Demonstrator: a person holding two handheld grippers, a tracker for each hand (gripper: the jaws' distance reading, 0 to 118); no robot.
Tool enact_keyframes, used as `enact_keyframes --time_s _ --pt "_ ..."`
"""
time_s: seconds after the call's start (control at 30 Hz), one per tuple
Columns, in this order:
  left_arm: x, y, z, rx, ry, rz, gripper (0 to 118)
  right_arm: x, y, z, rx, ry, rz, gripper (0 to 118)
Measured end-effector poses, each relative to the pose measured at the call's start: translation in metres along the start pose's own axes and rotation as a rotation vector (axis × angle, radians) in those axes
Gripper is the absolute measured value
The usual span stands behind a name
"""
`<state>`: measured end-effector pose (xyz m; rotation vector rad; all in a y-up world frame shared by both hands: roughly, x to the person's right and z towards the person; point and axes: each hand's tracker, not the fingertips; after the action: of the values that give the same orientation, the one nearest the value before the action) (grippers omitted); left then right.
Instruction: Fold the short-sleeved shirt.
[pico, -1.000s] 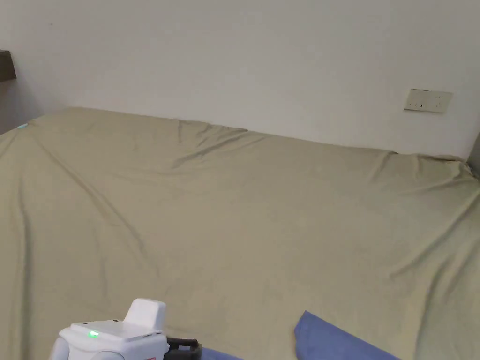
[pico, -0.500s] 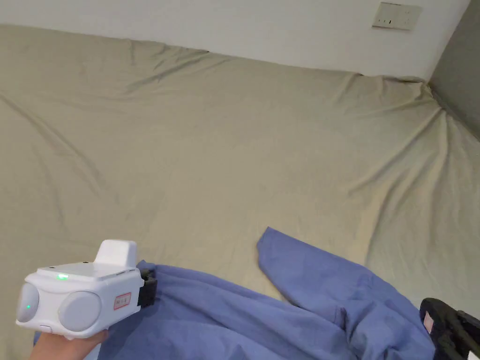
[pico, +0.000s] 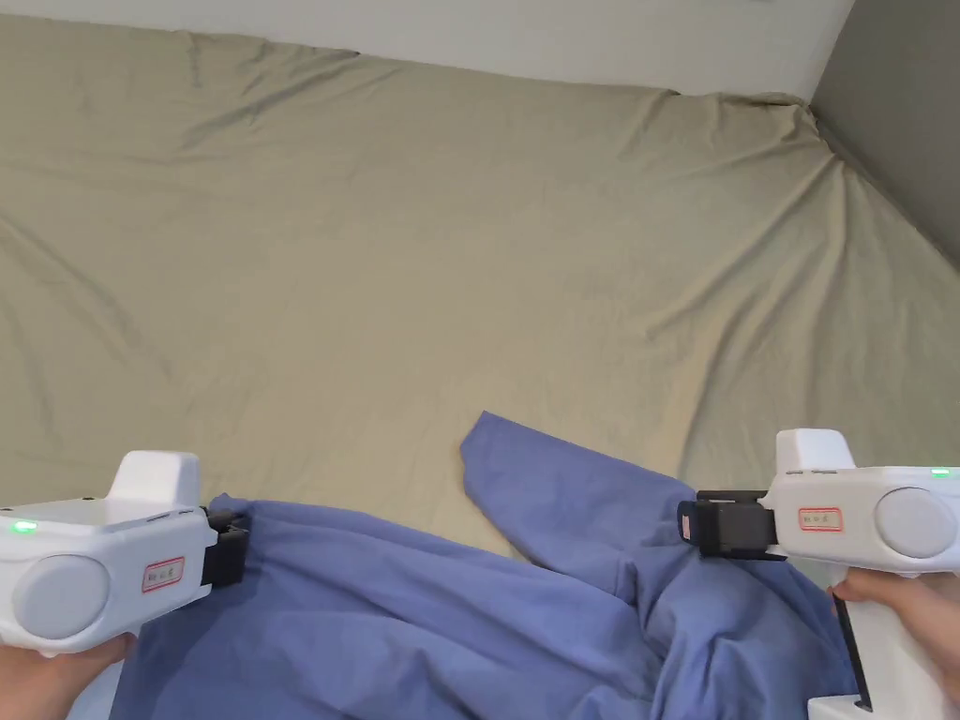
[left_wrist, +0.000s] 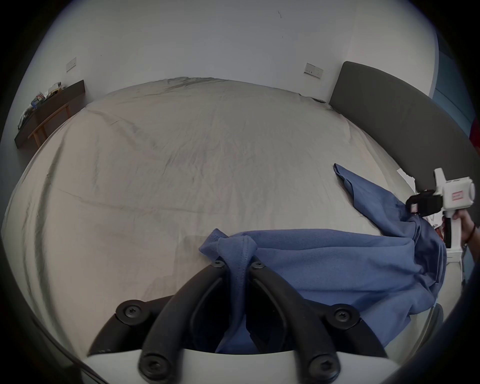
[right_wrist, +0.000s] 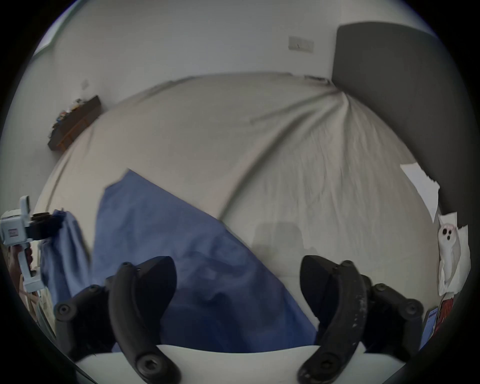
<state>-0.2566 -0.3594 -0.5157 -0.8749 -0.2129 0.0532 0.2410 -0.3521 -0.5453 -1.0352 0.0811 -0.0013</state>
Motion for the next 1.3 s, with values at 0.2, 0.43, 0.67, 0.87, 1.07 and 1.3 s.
enact_keyframes --time_s 0.2,0.43,0.67,0.87,1.07,1.3 --pt "0.003 0.002 0.002 -0.005 -0.003 0.004 9 -0.004 -0.01 -0.011 -0.019 -0.059 0.076 79" --pt "0.011 0.004 0.009 -0.011 0.025 0.016 8 -0.026 -0.006 0.013 -0.091 0.028 0.149 3" --pt "-0.007 0.029 0.075 0.125 -0.062 0.05 7 -0.031 0.012 0.098 0.16 -0.028 0.175 3" --pt "-0.012 0.107 0.15 0.289 -0.052 -0.035 7 -0.036 0.066 0.21 0.444 -0.064 0.111 3" --pt "-0.013 0.198 0.196 0.411 0.028 -0.101 7 -0.025 0.141 0.269 0.591 -0.062 0.054 3" --pt "-0.015 0.317 0.195 0.495 0.16 -0.079 7 -0.026 0.257 0.282 0.709 -0.141 -0.013 3"
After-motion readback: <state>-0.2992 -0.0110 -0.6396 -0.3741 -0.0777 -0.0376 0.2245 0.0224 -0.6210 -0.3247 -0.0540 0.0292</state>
